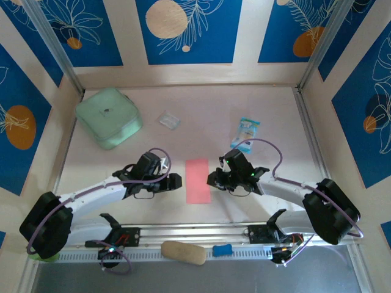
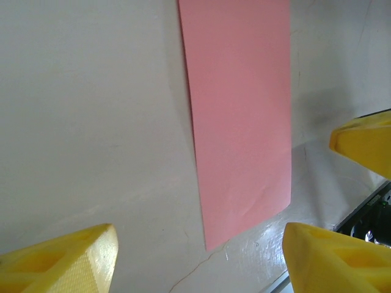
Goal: Fold a paper plane with a square sheet of paper (pick it up from the middle)
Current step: Perform the third fold on the triangle at the bottom-center of the table.
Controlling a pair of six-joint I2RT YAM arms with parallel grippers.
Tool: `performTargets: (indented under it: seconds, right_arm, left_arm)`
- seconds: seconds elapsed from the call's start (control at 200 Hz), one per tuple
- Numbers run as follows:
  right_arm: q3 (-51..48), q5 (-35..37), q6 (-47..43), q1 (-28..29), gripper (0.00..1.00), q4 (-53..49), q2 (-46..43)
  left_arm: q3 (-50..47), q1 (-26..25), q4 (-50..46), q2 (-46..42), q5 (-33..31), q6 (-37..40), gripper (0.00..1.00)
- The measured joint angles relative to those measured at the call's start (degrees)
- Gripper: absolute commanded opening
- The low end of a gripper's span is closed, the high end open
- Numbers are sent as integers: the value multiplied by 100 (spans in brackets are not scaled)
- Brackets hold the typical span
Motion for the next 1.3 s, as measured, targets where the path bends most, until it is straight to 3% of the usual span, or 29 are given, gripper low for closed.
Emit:
performTargets:
  seconds: [0.81,1.3]
  right_arm:
    - [181,-586,-103,-232,8,476,1432]
    - [70,-782,-105,-273,7,704,1460]
  left_arm:
    - [302,-63,168,544,151,-35,65]
    - [723,-68,466,1543,431,-83,53]
